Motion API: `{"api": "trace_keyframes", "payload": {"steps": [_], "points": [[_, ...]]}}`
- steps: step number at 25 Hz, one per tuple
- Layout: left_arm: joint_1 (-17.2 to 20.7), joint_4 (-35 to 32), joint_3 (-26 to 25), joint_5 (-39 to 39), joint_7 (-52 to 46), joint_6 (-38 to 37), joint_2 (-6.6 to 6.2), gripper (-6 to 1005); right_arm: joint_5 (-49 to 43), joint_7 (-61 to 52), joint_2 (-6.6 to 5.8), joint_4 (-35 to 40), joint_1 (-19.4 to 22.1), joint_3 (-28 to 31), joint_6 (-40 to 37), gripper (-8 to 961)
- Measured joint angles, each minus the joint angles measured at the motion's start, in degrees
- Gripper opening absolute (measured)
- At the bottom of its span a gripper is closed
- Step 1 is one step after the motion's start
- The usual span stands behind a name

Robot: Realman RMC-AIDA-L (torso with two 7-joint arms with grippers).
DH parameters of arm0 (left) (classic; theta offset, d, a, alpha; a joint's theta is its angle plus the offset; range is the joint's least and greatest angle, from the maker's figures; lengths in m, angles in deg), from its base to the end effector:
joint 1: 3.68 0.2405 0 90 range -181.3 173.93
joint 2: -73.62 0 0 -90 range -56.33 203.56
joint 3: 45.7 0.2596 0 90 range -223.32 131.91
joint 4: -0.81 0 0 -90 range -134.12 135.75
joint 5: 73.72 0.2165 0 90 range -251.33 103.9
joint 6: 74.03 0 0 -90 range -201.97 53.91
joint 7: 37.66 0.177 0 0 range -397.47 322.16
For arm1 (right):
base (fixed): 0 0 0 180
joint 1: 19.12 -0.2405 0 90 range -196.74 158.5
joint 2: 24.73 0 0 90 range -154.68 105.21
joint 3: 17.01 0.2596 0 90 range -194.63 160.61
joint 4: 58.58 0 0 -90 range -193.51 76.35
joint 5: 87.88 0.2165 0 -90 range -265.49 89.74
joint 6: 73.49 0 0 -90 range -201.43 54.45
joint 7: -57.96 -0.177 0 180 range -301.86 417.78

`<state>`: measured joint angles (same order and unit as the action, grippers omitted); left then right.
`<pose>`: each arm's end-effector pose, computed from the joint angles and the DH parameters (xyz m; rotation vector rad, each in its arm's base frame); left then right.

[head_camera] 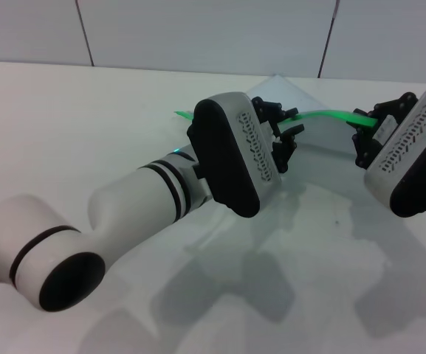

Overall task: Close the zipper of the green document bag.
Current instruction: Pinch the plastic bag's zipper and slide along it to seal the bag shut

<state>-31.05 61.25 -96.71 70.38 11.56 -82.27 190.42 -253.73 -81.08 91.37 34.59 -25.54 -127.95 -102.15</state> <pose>-0.1314 0.3856 -0.1423 -2.2346 0.3484 -0.1865 0.1811 0.3661 -0.0388 -2.1818 -0.0602 -0.1602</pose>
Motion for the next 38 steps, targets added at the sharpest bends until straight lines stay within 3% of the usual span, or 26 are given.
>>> {"api": "trace_keyframes", "payload": {"steps": [38], "points": [[1.05,0.53,-1.60,-0.22,3.69,-0.56,0.00,192,-0.05,0.53,-0.01,0.69,0.24,-1.04,0.01,48]]}}
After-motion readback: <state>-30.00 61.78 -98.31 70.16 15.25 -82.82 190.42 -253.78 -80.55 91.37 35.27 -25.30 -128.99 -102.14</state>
